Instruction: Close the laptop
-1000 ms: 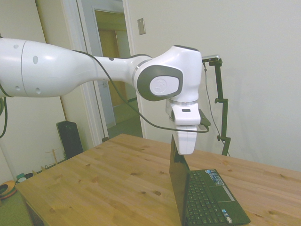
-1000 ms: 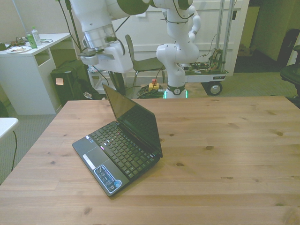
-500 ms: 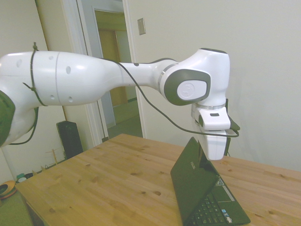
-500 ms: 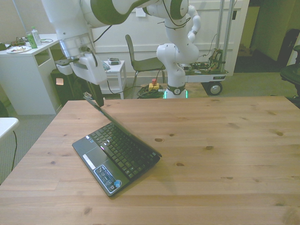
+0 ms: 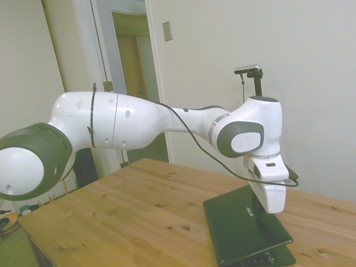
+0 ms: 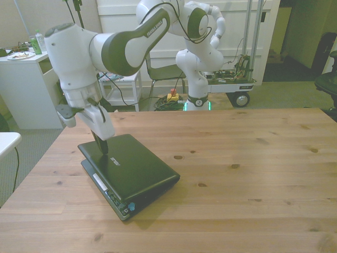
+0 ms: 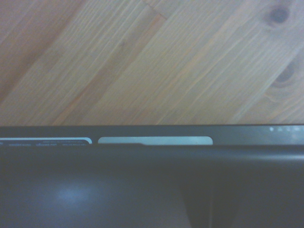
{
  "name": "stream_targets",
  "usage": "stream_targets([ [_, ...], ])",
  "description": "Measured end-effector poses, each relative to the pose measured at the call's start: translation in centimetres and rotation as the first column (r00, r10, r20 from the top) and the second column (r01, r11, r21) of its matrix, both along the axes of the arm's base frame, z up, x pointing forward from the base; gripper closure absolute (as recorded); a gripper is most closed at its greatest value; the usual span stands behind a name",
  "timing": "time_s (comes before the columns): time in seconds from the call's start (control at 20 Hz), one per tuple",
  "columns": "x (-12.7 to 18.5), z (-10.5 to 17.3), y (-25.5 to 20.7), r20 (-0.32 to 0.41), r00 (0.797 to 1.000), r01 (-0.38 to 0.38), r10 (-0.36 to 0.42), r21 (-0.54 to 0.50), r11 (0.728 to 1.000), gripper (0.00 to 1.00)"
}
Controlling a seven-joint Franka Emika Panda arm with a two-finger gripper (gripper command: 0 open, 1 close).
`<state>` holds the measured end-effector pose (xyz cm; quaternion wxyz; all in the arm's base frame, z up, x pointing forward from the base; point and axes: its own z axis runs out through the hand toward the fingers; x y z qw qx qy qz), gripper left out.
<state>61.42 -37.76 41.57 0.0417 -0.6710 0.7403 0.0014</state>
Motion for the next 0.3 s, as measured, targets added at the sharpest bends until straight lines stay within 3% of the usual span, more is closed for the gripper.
stream_targets([
  [0.15, 1.2, -1.3, 1.3, -0.001, 1.0, -0.022, 0.022, -0.007, 1.0, 1.0],
  [0.3, 1.3, 2.5, 3.8, 0.045, 0.996, -0.08, 0.081, -0.017, 0.997, 1.0],
])
